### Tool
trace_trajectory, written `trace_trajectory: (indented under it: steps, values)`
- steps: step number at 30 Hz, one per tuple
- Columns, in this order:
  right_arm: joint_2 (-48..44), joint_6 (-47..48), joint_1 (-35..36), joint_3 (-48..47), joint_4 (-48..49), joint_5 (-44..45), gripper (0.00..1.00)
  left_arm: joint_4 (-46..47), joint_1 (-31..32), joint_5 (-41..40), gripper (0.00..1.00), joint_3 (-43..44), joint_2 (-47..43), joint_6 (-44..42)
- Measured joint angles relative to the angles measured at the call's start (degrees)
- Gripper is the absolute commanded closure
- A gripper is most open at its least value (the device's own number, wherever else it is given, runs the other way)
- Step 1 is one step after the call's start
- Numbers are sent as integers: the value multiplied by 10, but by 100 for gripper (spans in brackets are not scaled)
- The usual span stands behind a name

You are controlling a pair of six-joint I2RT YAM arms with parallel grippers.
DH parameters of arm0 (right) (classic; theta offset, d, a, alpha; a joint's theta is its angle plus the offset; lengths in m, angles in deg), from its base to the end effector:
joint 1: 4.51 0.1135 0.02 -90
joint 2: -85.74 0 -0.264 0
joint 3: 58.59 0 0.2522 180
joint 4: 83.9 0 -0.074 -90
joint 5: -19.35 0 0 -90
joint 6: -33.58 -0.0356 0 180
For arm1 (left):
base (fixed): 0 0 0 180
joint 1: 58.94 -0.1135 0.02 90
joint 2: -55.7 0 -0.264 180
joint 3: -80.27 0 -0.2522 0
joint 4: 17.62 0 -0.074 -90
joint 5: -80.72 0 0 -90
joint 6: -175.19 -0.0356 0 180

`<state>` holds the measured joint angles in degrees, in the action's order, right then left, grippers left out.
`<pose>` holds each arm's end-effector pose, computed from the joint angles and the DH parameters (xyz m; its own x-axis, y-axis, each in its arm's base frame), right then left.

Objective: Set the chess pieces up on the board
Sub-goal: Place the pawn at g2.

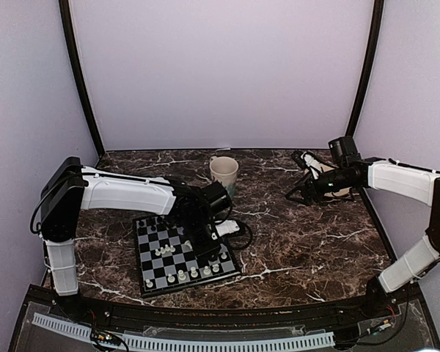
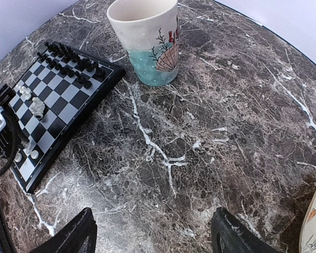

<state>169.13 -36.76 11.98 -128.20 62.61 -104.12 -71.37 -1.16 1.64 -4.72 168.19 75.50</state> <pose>0.2868 0.1054 0.2395 -0.4629 -0.4297 -0.7753 -0.7979 0.5831 0.1532 0.2057 -0.3391 0.1785 -0.3523 0.8690 -0.3474 0.9358 0.3304 -0.1226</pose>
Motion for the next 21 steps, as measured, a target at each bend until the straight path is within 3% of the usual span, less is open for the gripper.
trace_trajectory:
  steps: [16,21]
  values:
    - [0,-2,0,-6,-7,-2,26,-8,-1,-18,71,10,-1,-2]
    - [-2,-5,1,-24,-14,-2,31,-25,-24,-20,70,12,-55,-8]
